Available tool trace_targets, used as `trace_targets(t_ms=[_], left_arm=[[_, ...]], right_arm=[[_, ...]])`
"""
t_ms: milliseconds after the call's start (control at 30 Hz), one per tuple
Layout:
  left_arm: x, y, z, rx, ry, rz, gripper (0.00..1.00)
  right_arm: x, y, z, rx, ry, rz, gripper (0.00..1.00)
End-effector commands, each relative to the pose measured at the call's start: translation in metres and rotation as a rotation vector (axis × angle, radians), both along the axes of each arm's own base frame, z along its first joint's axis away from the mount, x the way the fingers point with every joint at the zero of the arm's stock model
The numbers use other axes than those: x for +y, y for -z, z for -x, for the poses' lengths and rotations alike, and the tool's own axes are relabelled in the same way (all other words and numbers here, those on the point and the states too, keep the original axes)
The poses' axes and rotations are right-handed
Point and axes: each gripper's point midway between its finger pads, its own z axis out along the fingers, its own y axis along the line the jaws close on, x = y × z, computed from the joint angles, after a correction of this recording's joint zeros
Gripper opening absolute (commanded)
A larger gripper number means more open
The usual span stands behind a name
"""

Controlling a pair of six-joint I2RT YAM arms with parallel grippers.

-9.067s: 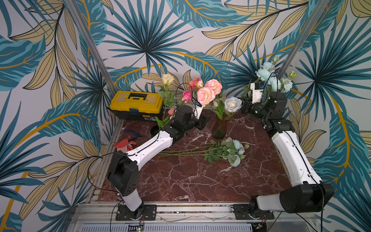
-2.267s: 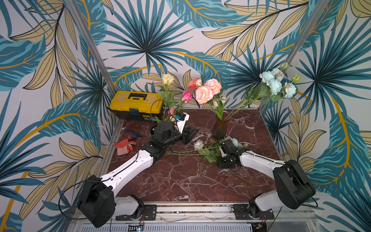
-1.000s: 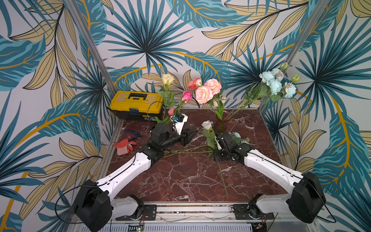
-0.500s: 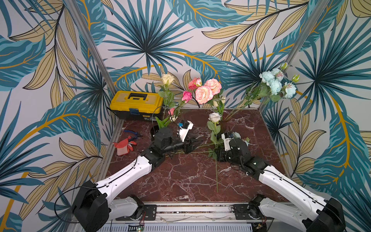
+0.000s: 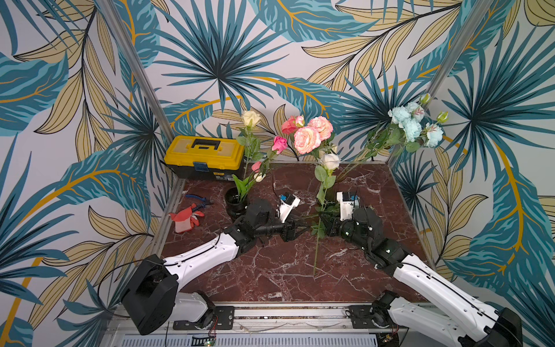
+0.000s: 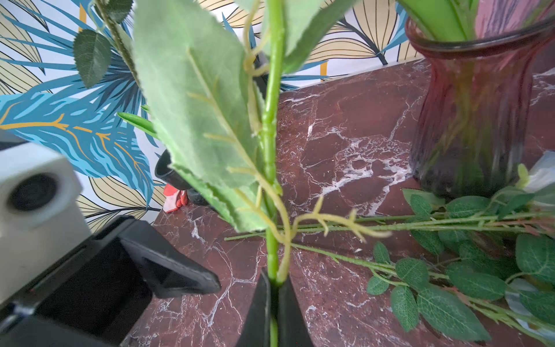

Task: Pick out blue flowers from the vase
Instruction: Place the flower at the center of the board.

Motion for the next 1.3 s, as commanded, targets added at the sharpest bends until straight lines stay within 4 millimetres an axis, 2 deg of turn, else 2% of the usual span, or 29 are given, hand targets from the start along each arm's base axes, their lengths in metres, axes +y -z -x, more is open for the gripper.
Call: trace_targets(t_ms=[0,167,467,667,867,1100,1233,1267], left_arm=[[-0.019,-0.025,0.0,-0.052,0.06,0.053,0.49],[-0.032,-0.019,0.005,-0.036,0.103,0.052,0.49],[-0.033,-0.008,0.01,-0.016,0.115,0.036,0.47],[-0.034,-0.009,-0.003,-0.048,0.067,0.025,0.46],[-0.046,-0.008,-0.014,-0.041,0.074,0.027,0.42],[-0.046,-0.015,-0.014,-0.043,0.07,0.042,0.21],[-0.04,-0.014,-0.016,-0.051,0.033,0.034,0.0],[-0.039,-0.015,-0.016,-0.054,0.028,0.034,0.0]], right_arm=[[0.005,-0.002,0.001,-0.02,-0.012,-0.04,0.0],[0.004,-0.007,0.002,-0.04,-0.008,-0.039,0.0],[0.01,-0.012,0.0,-0.053,-0.024,-0.042,0.0],[0.015,-0.015,0.005,-0.065,-0.05,-0.033,0.0],[0.011,-0.022,0.009,-0.087,-0.048,-0.036,0.0],[0.006,-0.019,0.01,-0.09,-0.029,-0.025,0.0],[0.003,-0.006,0.009,-0.074,-0.012,0.008,0.0],[0.001,-0.002,0.009,-0.069,-0.007,0.014,0.0]])
